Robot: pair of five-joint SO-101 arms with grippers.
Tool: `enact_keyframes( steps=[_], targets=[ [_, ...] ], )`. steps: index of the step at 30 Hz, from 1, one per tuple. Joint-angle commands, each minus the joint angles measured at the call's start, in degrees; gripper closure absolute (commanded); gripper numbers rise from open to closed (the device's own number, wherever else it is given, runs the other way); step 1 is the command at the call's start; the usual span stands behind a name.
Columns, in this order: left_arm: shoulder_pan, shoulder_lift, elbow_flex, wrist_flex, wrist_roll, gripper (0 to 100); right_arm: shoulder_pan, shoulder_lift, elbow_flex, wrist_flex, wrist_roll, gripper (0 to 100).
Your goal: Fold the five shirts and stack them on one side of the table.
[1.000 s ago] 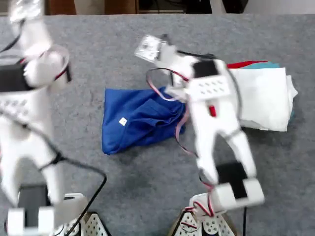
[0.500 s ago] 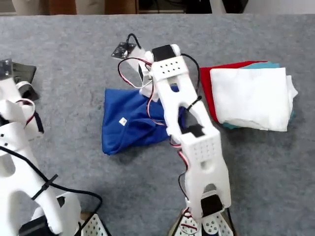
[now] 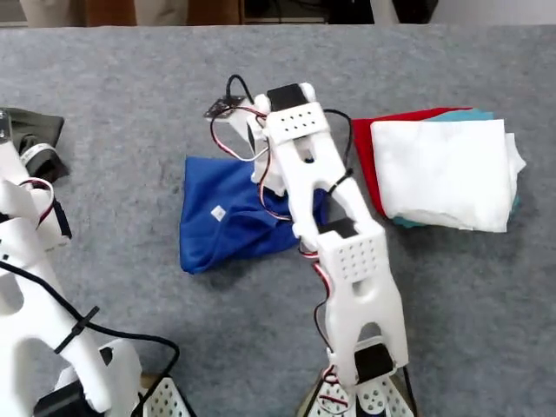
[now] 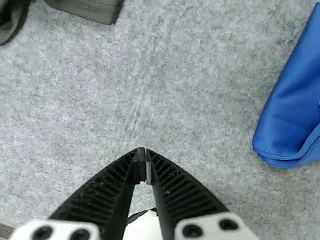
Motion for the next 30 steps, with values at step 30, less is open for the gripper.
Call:
enact_keyframes(
  steps=[30],
  targets=[
    [-0.2,-0.7,-0.6,-2.0,0.0,98,2.2,-31.9,36.9,-23.7,-2.0,99.5]
  ],
)
